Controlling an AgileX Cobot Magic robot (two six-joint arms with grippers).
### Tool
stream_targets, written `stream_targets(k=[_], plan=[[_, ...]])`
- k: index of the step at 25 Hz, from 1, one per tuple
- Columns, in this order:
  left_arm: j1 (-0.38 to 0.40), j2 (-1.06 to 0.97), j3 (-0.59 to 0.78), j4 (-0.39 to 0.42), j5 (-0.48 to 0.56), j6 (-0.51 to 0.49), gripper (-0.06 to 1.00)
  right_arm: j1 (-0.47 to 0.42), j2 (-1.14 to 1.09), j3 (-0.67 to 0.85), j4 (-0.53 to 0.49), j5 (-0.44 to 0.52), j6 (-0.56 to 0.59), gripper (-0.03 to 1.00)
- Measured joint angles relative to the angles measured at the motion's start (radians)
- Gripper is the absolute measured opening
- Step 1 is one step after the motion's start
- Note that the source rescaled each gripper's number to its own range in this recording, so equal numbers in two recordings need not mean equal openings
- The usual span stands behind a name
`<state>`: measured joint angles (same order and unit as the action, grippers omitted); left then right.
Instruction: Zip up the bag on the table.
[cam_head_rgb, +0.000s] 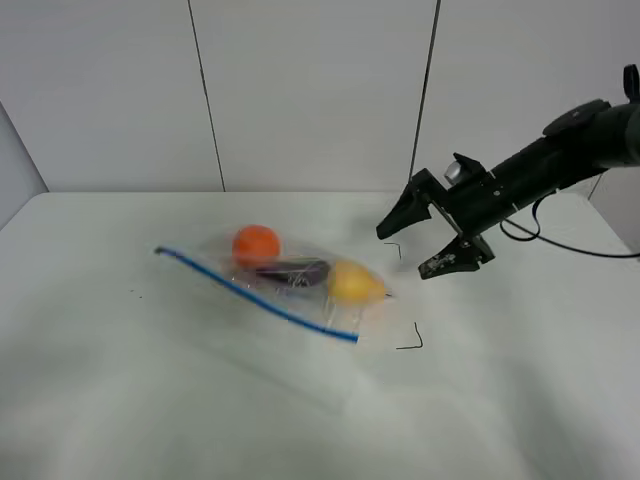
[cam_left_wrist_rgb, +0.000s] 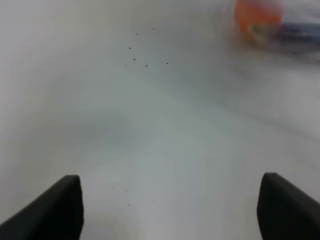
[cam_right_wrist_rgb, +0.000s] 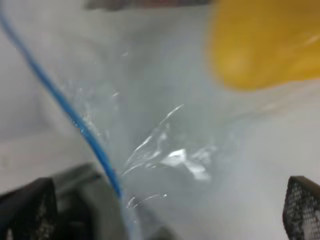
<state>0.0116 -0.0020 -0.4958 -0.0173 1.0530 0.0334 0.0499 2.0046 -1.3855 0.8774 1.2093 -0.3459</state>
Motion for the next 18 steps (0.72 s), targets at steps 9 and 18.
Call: stream_targets(k=[9,18], plan=[[0.000,0.000,0.000,0.000,0.000,0.000,0.96,0.000,0.001,-0.275,-0.527,0.001,0.225,1.00],[0.000,0.000,0.000,0.000,0.000,0.000,0.96,-0.018,0.001,-0.300,-0.747,0.002,0.279,1.00]])
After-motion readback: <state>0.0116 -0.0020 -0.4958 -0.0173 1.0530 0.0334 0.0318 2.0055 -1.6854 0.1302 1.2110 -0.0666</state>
